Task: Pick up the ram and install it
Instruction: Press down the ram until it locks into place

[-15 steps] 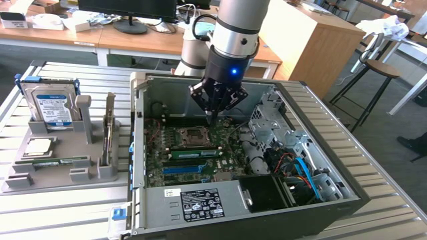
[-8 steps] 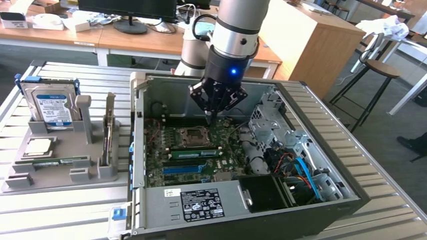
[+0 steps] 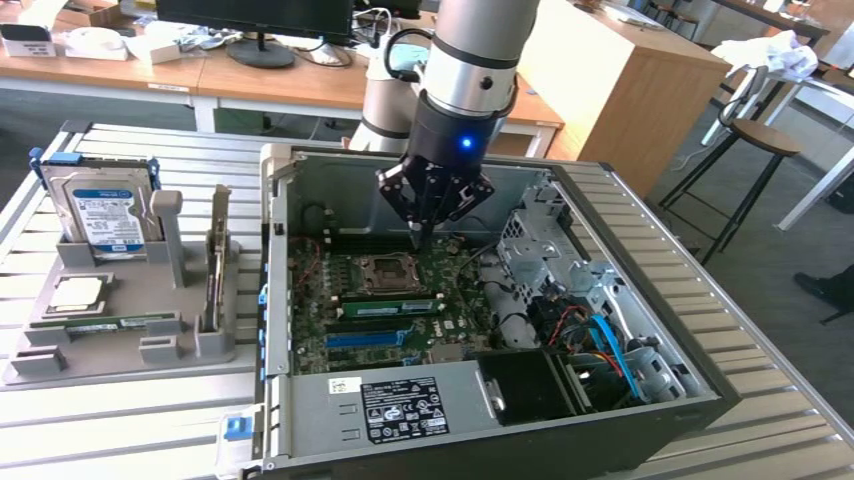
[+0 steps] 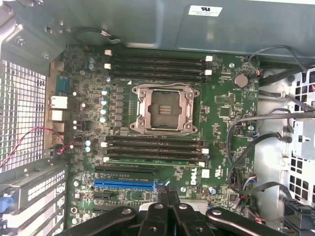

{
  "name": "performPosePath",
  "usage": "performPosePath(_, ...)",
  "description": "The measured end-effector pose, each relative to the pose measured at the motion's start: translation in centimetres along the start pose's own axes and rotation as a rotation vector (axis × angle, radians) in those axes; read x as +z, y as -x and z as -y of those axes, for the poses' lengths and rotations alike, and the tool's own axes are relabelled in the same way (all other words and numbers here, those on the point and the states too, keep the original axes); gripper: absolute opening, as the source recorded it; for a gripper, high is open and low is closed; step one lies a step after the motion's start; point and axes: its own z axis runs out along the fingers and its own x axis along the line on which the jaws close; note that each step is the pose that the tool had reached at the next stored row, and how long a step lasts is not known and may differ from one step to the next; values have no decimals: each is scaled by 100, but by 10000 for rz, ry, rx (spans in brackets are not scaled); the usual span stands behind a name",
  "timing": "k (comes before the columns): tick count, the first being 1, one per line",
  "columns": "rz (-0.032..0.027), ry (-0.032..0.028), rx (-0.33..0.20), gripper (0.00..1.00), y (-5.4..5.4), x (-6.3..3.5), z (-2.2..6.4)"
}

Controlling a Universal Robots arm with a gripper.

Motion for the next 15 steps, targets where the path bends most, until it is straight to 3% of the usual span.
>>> performPosePath(3,-26,3,2,10,-2,-1,0)
performPosePath(6,-90,4,-3,10,-1,-4,-1)
performPosePath(15,-98,4,-20,10,-1,-5,-1)
